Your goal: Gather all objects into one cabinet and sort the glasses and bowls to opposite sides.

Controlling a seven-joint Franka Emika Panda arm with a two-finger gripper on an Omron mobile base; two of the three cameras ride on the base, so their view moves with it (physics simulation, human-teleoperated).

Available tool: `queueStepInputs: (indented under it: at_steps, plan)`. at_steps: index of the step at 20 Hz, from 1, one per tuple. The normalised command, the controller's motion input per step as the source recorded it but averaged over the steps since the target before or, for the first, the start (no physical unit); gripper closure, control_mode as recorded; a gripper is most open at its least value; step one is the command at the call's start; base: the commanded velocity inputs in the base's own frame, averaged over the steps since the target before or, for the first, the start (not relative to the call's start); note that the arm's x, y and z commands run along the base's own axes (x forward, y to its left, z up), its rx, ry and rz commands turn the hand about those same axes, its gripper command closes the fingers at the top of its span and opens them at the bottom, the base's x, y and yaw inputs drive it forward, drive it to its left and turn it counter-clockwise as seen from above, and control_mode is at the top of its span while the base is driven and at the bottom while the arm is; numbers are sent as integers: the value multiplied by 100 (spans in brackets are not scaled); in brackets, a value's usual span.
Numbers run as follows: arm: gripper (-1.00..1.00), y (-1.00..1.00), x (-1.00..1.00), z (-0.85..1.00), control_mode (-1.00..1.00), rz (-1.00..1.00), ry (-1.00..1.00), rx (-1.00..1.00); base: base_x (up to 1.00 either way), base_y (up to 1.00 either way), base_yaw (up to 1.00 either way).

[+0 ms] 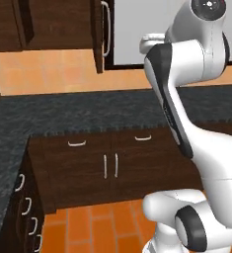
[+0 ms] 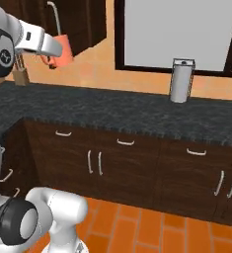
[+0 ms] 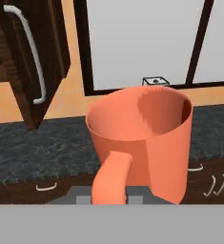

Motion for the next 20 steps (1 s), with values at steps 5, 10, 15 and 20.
queueStepInputs:
  at_steps: [5,10,15,20]
  plan:
    - [100,0,0,0,100,0,0,0,50,-41,-58]
    - [100,0,0,0,100,0,0,0,40,-30,-70]
    - [100,0,0,0,100,0,0,0,45,-11,-67]
    - [100,0,0,0,100,0,0,0,41,-4,-66]
